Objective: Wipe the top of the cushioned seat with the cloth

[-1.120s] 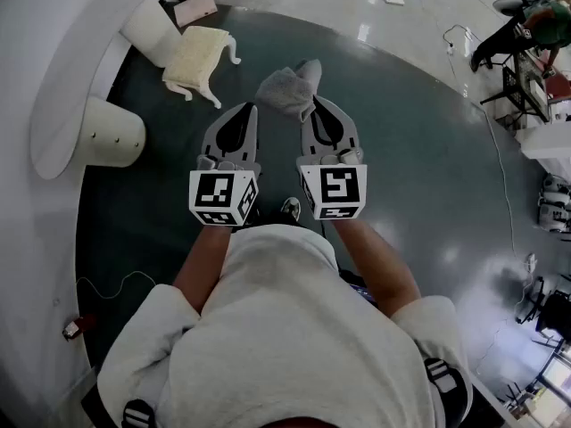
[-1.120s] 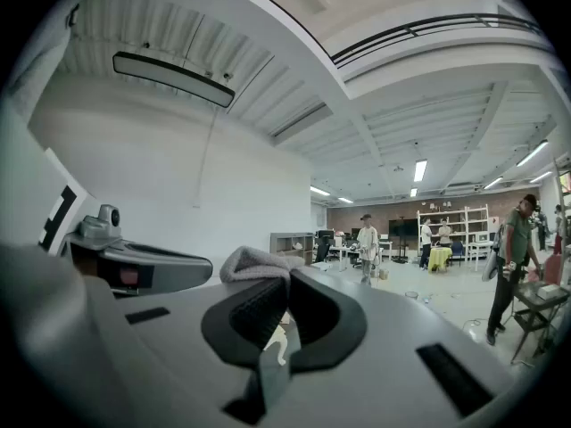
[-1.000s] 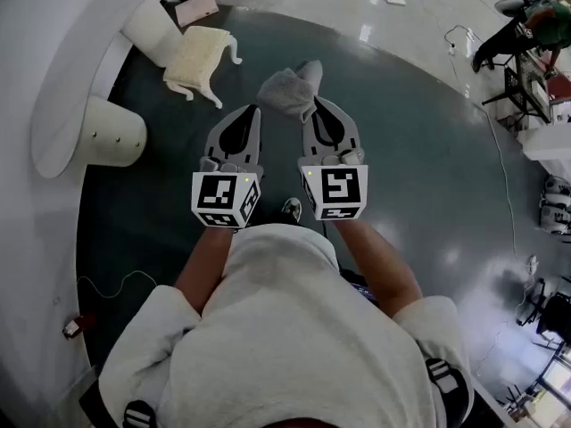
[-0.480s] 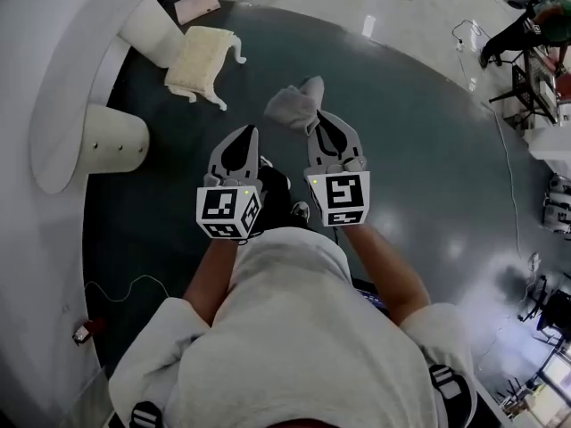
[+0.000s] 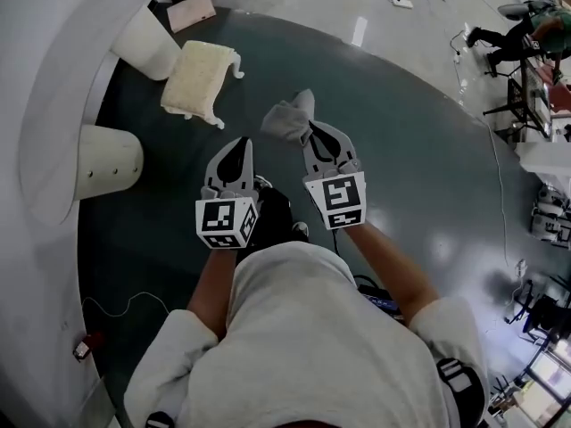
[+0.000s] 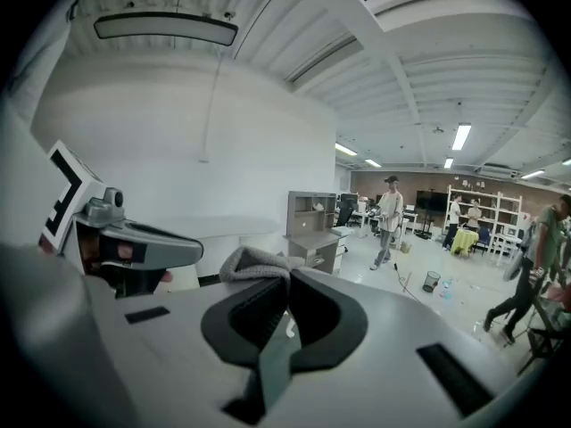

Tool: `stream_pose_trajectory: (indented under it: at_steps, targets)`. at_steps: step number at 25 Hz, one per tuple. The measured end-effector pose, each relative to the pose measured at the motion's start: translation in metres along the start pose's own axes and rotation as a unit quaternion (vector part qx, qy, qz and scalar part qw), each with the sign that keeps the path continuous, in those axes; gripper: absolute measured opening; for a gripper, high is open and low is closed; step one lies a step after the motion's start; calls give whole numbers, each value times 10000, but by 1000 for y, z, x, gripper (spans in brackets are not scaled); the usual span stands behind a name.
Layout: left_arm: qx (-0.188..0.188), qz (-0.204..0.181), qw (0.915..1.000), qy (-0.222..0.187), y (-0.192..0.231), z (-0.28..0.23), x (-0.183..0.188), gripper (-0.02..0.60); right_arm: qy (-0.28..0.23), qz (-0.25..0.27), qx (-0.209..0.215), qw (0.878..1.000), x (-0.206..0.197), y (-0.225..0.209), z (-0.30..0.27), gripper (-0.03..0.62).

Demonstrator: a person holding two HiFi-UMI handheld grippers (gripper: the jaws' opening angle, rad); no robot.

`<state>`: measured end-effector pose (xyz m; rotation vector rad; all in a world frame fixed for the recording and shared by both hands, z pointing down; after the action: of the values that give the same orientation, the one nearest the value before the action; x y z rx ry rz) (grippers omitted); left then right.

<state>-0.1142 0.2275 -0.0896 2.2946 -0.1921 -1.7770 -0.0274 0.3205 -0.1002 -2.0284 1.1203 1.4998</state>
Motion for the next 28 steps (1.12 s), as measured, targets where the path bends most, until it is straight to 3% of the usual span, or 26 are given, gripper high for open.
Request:
stream_pose_trajectory:
  at_steps: [6, 11, 20, 25, 28]
  targets:
    - [518, 433, 9975, -199, 76, -8, 14, 14, 145, 528, 331, 9979, 29, 19, -64, 15]
    - [717, 582, 9954, -273, 136, -3, 18, 14, 173, 978, 624, 9931, 43, 50, -114, 15]
    - [916, 676, 9932, -238, 166, 7, 30, 14, 393, 1272, 968, 9864, 48, 68, -156, 15]
    - [967, 786, 9921, -108, 179, -22, 29, 14, 717, 1456, 1173, 9797, 39, 52, -207, 15]
    - [1205, 914, 9885, -26, 198, -42, 24, 14, 684, 1598, 1304, 9761, 39, 43, -243, 15]
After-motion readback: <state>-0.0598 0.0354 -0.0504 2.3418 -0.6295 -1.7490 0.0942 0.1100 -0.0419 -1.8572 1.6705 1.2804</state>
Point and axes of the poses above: the fingertips, and each gripper's own axes: z backward along the fingers, y to its left, x out of its top, the point moved 2 cm from there along z, backward along the fingers, and after that the axes turned 13 degrees about -x, right-handed, at the moved point
